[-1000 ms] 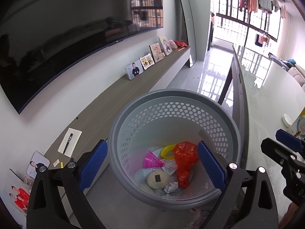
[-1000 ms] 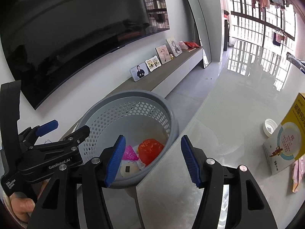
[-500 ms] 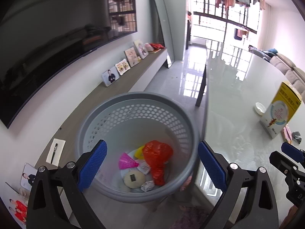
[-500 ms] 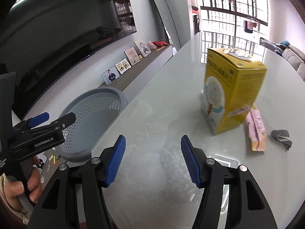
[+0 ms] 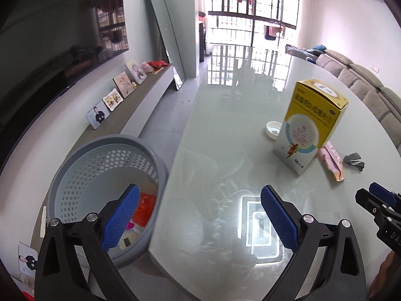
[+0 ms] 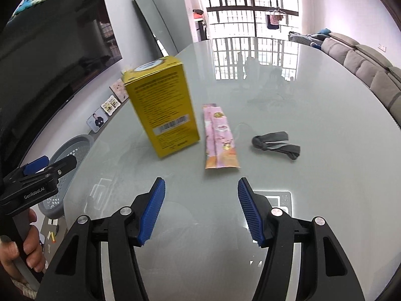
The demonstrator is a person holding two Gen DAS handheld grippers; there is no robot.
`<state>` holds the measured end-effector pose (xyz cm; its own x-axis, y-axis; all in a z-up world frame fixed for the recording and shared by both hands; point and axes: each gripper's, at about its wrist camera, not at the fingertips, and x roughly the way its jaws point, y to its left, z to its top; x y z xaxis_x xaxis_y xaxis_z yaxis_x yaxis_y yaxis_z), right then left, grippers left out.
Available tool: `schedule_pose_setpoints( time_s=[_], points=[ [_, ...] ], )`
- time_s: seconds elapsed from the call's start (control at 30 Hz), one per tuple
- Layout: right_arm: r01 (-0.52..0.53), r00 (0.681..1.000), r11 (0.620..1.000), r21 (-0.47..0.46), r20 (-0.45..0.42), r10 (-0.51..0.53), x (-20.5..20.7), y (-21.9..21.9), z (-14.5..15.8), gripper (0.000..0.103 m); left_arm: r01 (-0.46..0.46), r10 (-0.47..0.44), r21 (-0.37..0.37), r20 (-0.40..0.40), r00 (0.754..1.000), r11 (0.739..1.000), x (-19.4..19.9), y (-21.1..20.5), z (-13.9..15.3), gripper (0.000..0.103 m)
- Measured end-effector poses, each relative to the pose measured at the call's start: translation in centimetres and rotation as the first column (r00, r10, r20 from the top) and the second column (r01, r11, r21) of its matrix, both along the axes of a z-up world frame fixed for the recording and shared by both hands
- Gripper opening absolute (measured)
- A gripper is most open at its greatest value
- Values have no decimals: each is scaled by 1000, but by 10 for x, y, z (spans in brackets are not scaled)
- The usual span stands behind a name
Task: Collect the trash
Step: 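Move both tools back over the table toward the yellow box and grey cloth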
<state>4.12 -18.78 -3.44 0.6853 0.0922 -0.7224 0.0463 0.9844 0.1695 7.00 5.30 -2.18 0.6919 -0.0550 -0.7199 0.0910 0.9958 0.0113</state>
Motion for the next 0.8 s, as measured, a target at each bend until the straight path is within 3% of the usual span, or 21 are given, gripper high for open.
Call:
schedule_pose_setpoints(
  time_s=[0.33, 0.8],
  points=[
    [112, 994, 994, 14, -1, -112, -6, -56, -8, 58, 113, -113, -19, 5, 994, 993, 22, -54, 0, 95],
    [156, 988, 986, 52, -31, -154, 10, -84, -17, 58, 198, -198, -9, 33, 980, 980, 45, -101, -1, 95]
  ],
)
